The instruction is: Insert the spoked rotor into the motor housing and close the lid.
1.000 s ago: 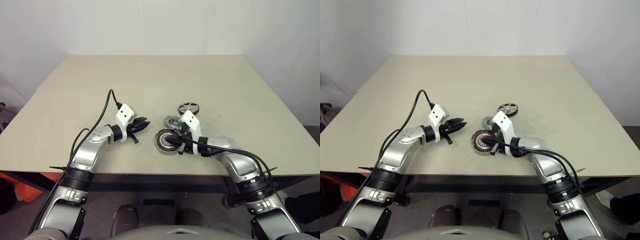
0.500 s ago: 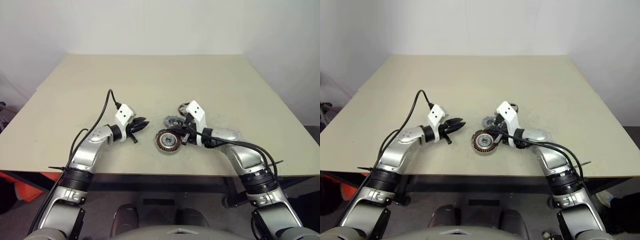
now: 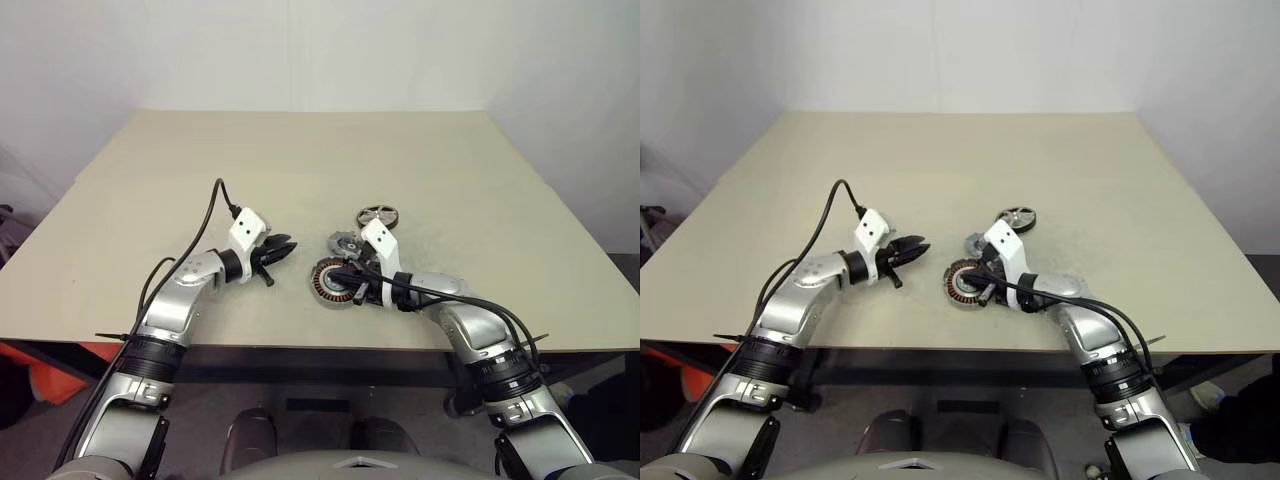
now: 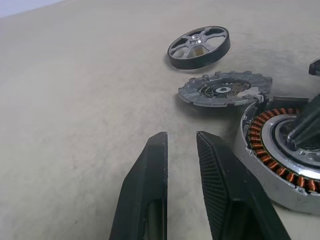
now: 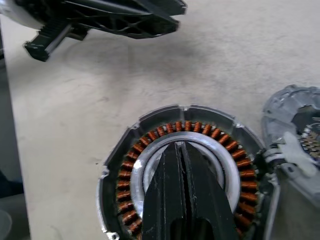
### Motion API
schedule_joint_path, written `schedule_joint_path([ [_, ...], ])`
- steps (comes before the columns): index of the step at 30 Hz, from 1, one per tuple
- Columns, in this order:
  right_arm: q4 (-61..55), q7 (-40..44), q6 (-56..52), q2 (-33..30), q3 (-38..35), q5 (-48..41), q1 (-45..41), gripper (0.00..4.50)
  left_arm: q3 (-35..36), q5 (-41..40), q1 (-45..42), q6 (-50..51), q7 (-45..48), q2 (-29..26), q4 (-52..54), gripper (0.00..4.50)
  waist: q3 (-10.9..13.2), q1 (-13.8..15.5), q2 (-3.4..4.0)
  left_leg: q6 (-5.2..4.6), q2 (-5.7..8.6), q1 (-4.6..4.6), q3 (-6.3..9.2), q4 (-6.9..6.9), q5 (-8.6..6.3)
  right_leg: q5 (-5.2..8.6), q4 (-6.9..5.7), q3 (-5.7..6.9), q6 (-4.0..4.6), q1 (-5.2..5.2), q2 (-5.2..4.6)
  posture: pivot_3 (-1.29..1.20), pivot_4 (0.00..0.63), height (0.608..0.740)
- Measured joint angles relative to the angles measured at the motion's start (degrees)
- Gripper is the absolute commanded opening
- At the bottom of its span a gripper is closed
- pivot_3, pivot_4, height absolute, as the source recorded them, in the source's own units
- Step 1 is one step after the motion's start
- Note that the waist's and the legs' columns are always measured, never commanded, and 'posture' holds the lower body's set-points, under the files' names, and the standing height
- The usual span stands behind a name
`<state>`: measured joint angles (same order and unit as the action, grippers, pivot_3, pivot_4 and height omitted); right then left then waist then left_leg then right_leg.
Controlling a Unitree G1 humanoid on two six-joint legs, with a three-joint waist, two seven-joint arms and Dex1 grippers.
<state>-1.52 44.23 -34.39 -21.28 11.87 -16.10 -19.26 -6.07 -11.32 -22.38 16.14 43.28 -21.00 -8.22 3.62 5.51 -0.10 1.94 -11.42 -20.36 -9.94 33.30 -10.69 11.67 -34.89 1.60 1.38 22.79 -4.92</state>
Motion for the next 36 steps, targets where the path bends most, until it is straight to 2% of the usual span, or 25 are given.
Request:
schedule_joint_path([
  [5, -0.12, -1.66, -1.58, 1.08, -8.34, -5.37, -5.3, 0.04, 0.41, 0.01, -0.01, -0.03, -0.07, -0.07, -0.08, 1.0, 0.0, -0.04, 0.0, 0.0, -0.01, -0.06, 0.0, -0.01, 0.0, -0.03, 0.0, -0.01, 0.05, 0.09, 0.03, 0.0, 0.0, 0.74],
  [9, 7.73, -10.52, -2.43, 6.04, -17.41, -7.72, -12.39, 0.04, 0.37, 0.09, -0.1, -0.2, -0.09, 0.45, -0.24, 1.0, 0.0, -0.15, 0.0, 0.05, -0.05, -0.08, -0.01, -0.03, 0.03, -0.06, -0.01, 0.0, 0.12, 0.15, 0.07, 0.0, 0.0, 0.74],
  [12, 19.08, -18.44, -2.97, 8.49, -23.6, -8.39, -16.36, 0.66, 0.35, 0.23, -0.09, -0.55, -0.07, 0.53, -0.37, 1.0, 0.0, 0.02, 0.01, 0.2, -0.02, -0.19, -0.01, -0.03, 0.12, -0.07, 0.0, 0.01, 0.13, 0.2, 0.05, 0.0, 0.0, 0.74],
  [17, 30.61, -27.65, 0.63, 11.81, -30.03, -8.59, -19.24, 2.31, 0.37, 0.56, -0.12, -0.68, -0.03, 0.25, -0.51, 1.0, 0.02, -0.08, 0.04, 0.27, -0.03, -0.62, -0.01, -0.03, 0.16, -0.08, -0.03, 0.02, 0.15, 0.62, 0.07, 0.0, 0.0, 0.74],
  [22, 32.2, -31.56, 1.55, 12.89, -36.43, -12.94, -22.83, 2.31, 0.4, 0.9, -0.12, -0.67, -0.01, -0.49, -0.5, 1.0, 0.03, -0.12, 0.05, 0.27, -0.04, -0.62, -0.01, -0.03, 0.16, -0.08, -0.05, 0.03, 0.15, 0.63, 0.07, 0.0, 0.0, 0.74],
  [36, 29.59, -36.53, -4.29, 12.18, -41.01, -18.16, -19.25, 2.31, 0.36, 1.13, -0.12, -0.65, 0.18, -0.79, -0.5, 1.0, 0.03, -0.02, 0.05, 0.32, -0.03, -0.58, -0.01, -0.02, 0.19, -0.08, -0.07, 0.03, 0.15, 0.6, 0.06, 0.0, 0.0, 0.74],
])
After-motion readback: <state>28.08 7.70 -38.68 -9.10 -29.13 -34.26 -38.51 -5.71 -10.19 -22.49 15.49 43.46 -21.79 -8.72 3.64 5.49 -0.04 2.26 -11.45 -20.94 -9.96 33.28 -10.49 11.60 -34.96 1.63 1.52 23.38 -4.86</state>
